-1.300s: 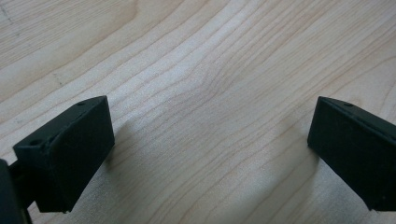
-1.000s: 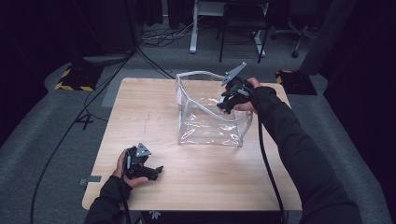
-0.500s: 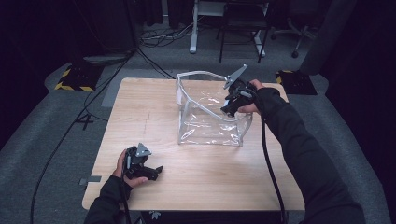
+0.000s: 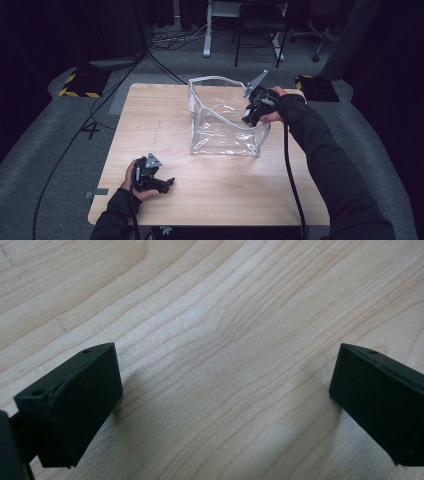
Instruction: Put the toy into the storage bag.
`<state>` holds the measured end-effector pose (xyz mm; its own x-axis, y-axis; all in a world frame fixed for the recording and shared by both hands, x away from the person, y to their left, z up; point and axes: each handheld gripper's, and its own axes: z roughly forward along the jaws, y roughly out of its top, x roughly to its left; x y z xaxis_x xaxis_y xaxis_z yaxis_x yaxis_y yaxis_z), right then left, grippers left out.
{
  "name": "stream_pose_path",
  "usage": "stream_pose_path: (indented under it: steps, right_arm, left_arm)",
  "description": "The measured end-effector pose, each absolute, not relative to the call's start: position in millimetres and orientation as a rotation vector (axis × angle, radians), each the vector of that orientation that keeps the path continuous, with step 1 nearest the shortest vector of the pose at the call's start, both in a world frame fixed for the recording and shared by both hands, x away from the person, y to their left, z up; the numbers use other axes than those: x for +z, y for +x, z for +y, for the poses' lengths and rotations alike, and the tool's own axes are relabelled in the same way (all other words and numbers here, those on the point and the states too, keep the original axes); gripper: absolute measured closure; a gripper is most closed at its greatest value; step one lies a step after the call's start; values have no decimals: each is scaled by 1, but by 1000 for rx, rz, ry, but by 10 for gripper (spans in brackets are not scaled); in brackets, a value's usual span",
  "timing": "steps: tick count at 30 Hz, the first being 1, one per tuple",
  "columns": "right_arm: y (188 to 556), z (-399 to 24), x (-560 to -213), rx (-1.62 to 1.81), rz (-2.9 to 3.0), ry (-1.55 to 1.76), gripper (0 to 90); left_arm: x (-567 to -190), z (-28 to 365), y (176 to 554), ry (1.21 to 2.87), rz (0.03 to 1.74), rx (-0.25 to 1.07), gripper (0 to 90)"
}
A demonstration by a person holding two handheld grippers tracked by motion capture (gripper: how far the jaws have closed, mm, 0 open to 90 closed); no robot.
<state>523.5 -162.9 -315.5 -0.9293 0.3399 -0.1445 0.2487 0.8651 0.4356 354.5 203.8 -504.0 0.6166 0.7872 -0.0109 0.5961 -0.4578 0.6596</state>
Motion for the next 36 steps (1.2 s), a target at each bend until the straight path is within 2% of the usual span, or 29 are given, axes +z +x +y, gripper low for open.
stream_pose_path:
  steps: [36]
  right_arm:
    - [521, -177, -310, 579, 2844, 432, 484]
  left_arm:
    - [-504, 204, 355, 2208, 1082, 394, 7]
